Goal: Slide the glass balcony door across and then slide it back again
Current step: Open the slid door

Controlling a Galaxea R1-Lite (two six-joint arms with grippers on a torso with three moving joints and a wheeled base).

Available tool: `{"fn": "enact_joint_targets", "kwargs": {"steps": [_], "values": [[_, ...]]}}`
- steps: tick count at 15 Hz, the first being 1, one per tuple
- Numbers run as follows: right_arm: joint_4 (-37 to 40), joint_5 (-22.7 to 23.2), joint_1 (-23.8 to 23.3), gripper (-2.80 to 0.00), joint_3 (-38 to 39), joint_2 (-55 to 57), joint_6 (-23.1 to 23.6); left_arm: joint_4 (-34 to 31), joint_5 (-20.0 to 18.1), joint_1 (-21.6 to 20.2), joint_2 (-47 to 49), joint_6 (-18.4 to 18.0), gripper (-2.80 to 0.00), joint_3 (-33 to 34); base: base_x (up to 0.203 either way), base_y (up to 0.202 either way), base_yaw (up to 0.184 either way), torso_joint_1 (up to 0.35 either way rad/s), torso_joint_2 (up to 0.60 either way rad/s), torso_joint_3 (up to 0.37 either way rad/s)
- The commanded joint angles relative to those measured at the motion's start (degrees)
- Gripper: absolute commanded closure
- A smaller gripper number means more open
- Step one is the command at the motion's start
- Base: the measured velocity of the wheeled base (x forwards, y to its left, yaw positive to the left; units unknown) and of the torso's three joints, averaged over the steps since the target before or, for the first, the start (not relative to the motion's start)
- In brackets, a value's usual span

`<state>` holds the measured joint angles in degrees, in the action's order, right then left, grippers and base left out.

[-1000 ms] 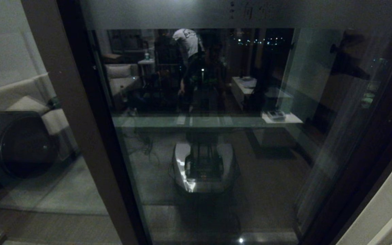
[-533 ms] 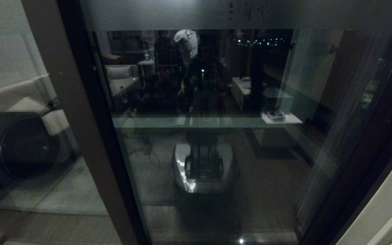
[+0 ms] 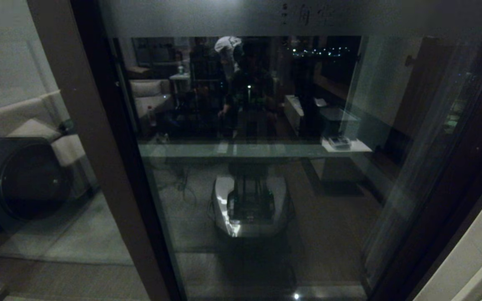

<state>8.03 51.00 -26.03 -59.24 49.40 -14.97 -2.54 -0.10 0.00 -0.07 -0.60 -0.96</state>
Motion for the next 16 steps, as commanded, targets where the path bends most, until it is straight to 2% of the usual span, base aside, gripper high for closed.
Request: {"fn": "enact_joint_targets", "kwargs": {"steps": [1, 2, 5, 7, 10, 11, 14, 16], "values": [[5.0, 5.26, 2.73, 0.0, -0.71, -11.4, -3.68, -0.01, 0.01, 0.0, -0.01, -0.02, 0.0, 0.0, 0.0, 0.0, 0.0, 0.0, 0.0, 0.0], [6.5, 6.43, 4.79, 0.0, -1.33, -12.47, -5.34, -0.01, 0.01, 0.0, -0.01, -0.02, 0.0, 0.0, 0.0, 0.0, 0.0, 0.0, 0.0, 0.0], [7.76, 5.21, 4.8, 0.0, -6.98, -6.7, -6.2, -0.01, 0.01, 0.0, -0.01, -0.02, 0.0, 0.0, 0.0, 0.0, 0.0, 0.0, 0.0, 0.0], [8.92, 0.92, 1.56, 0.0, -11.17, -0.51, -4.98, -0.01, 0.01, 0.0, -0.01, -0.02, 0.0, 0.0, 0.0, 0.0, 0.0, 0.0, 0.0, 0.0], [9.37, -6.16, -2.89, 0.0, -13.76, 8.71, 0.37, -0.01, 0.01, 0.0, -0.01, -0.02, 0.0, 0.0, 0.0, 0.0, 0.0, 0.0, 0.0, 0.0], [9.36, -10.25, -3.27, -2.8, -14.08, 12.07, 2.89, -0.01, 0.01, 0.0, -0.01, -0.02, 0.0, 0.0, 0.0, 0.0, 0.0, 0.0, 0.0, 0.0], [9.2, -20.27, -3.17, -2.8, -18.97, 23.41, 8.56, -0.01, 0.01, 0.0, -0.01, -0.02, 0.0, 0.0, 0.0, 0.0, 0.0, 0.0, 0.0, 0.0], [9.15, -23.15, -3.02, -2.8, -21.67, 29.48, 10.18, -0.01, 0.01, 0.0, -0.01, -0.02, 0.0, 0.0, 0.0, 0.0, 0.0, 0.0, 0.0, 0.0]]}}
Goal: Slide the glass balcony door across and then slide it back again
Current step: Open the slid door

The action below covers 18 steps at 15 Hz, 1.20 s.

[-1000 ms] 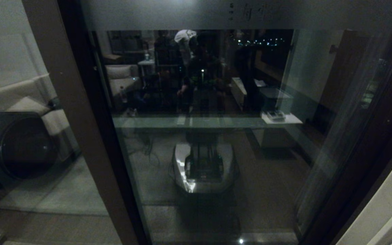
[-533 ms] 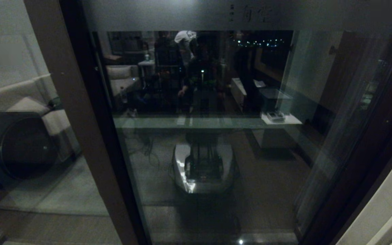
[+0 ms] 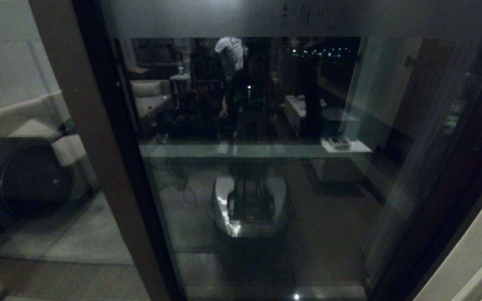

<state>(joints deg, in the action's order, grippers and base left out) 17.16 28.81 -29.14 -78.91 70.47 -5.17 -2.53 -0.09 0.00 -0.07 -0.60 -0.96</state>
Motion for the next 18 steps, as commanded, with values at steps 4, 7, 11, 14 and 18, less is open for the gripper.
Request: {"fn": "enact_joint_targets", "kwargs": {"steps": [4, 7, 11, 14, 18], "values": [[-0.02, -6.61, 6.14, -2.8, -10.38, 20.66, 0.51, -0.02, 0.0, 0.0, -0.01, -0.02, 0.0, 0.0, 0.0, 0.0, 0.0, 0.0, 0.0, 0.0], [-0.06, -12.84, 5.94, -2.8, -12.16, 23.22, 8.79, -0.02, 0.0, 0.0, -0.01, -0.02, 0.0, 0.0, 0.0, 0.0, 0.0, 0.0, 0.0, 0.0], [-3.3, -6.99, -0.55, -2.8, -14.8, 24.64, 7.98, -0.02, 0.0, 0.0, -0.01, -0.02, 0.0, 0.0, 0.0, 0.0, 0.0, 0.0, 0.0, 0.0], [-3.27, -7.43, -1.74, -2.8, -14.46, 25.59, 8.83, -0.02, 0.0, 0.0, -0.01, -0.02, 0.0, 0.0, 0.0, 0.0, 0.0, 0.0, 0.0, 0.0], [-4.26, -4.24, -4.05, -2.8, -16.02, 29.56, 8.88, -0.02, 0.0, 0.0, -0.01, -0.02, 0.0, 0.0, 0.0, 0.0, 0.0, 0.0, 0.0, 0.0]]}}
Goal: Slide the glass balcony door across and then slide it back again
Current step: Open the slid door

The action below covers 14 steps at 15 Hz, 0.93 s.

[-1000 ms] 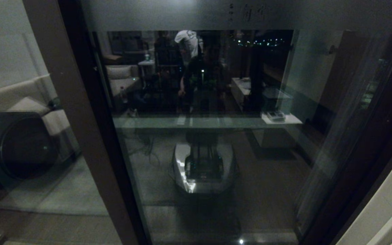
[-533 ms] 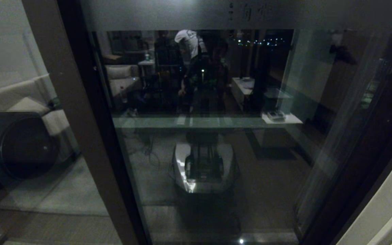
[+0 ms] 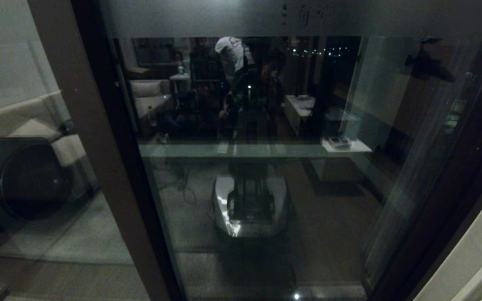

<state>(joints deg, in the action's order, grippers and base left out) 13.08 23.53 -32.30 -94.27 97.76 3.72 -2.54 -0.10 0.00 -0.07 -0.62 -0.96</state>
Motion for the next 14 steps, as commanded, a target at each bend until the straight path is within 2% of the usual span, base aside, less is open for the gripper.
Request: {"fn": "enact_joint_targets", "kwargs": {"steps": [1, 7, 10, 12, 14], "values": [[-0.74, 2.11, -1.4, -2.8, -1.52, 3.58, -0.02, -0.01, 0.01, 0.0, -0.01, 0.01, 0.0, 0.0, 0.0, 0.0, 0.0, 0.0, 0.0, 0.0], [-0.99, 2.84, -1.51, -2.8, -7.64, 11.42, -0.45, -0.01, 0.01, 0.0, -0.01, 0.09, 0.0, 0.0, 0.0, 0.0, 0.0, 0.0, 0.0, 0.0], [-1.04, 3.02, -0.67, -2.8, -7.78, 12.27, -0.47, -0.01, 0.01, 0.0, -0.01, 0.01, 0.0, 0.0, 0.0, 0.0, 0.0, 0.0, 0.0, 0.0], [-1.0, 5.36, -0.74, -2.8, -7.78, 12.28, -0.54, -0.01, 0.01, 0.0, -0.01, 0.01, 0.0, 0.0, 0.0, 0.0, 0.0, 0.0, 0.0, 0.0], [-1.04, 5.83, -0.75, -2.8, -7.78, 12.45, -0.49, -0.01, 0.01, 0.0, -0.01, 0.08, 0.0, 0.0, 0.0, 0.0, 0.0, 0.0, 0.0, 0.0]]}}
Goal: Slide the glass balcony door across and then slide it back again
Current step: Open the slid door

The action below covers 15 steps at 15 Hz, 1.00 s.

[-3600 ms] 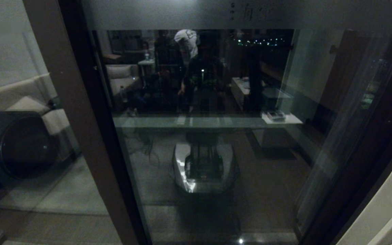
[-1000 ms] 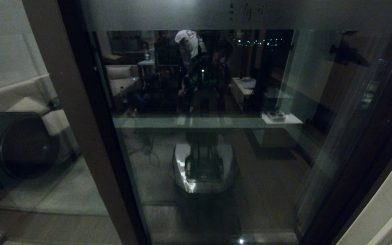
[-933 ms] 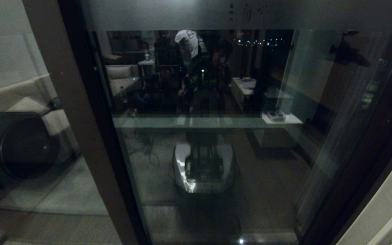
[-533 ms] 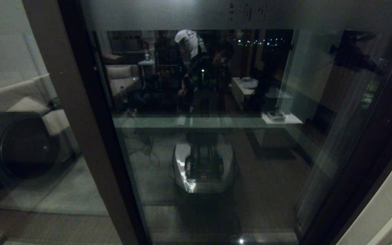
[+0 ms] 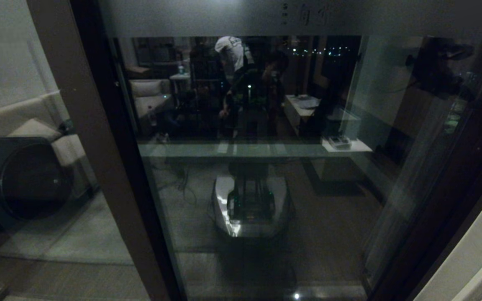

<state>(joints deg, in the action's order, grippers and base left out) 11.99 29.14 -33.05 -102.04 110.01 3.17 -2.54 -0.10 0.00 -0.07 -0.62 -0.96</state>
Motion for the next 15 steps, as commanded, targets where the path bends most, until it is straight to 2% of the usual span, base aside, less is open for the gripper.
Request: {"fn": "enact_joint_targets", "kwargs": {"steps": [1, 11, 15], "values": [[0.12, 0.22, 0.0, -2.8, -0.01, 0.37, 0.02, -0.01, 0.01, 0.0, -0.01, 0.01, 0.0, 0.0, 0.0, 0.0, 0.0, 0.0, 0.0, 0.0], [-0.3, 0.3, 0.17, -2.8, -1.22, 3.17, 0.17, -0.01, 0.01, 0.0, -0.01, 0.08, 0.0, 0.0, 0.0, 0.0, 0.0, 0.0, 0.0, 0.0], [-2.93, -0.23, 0.18, -2.8, -1.5, 4.79, 0.08, -0.01, 0.01, 0.0, -0.01, 0.01, 0.0, 0.0, 0.0, 0.0, 0.0, 0.0, 0.0, 0.0]]}}
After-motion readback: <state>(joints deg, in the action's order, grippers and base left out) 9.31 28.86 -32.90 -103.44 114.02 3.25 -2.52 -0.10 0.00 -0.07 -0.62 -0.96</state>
